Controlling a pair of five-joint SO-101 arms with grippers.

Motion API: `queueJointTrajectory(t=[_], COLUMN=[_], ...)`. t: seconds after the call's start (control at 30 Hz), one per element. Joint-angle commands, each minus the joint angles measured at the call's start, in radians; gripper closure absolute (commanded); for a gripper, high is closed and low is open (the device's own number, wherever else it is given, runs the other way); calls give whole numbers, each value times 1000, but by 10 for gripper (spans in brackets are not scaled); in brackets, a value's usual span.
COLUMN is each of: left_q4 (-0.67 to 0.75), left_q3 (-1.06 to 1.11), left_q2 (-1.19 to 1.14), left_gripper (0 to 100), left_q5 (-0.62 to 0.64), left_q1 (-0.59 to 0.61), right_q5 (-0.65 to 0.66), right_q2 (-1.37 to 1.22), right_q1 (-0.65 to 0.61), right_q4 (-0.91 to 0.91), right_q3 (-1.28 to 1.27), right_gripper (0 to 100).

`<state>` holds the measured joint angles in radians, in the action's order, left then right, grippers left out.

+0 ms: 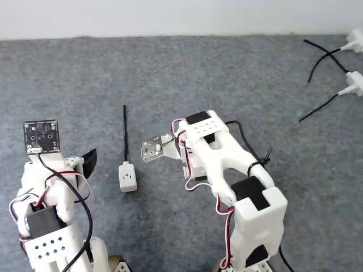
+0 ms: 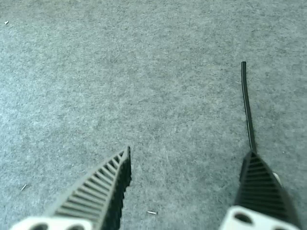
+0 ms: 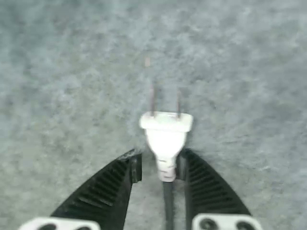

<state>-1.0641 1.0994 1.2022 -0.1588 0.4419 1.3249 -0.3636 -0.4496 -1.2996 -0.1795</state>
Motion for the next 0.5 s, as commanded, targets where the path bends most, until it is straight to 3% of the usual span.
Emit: queueJointTrajectory(t=[0.0,0.13,0.3,0.47], left_q4=[-9,-9,-21,-21], left_q3=[-45,-45,-45,-44], left_q2=[2,2,2,2], left_gripper=[647,647,647,647], left_q5=[-14,-14,-14,-14], left_q1=[8,8,8,6], right_q5=[9,9,2,-109], right_q2=[-27,-58,-101,-143], right_q1=[19,12,12,-2], right_q4=[-41,-70,-101,-102], right_q3=[9,46,92,150], right_gripper=[884,987,989,988])
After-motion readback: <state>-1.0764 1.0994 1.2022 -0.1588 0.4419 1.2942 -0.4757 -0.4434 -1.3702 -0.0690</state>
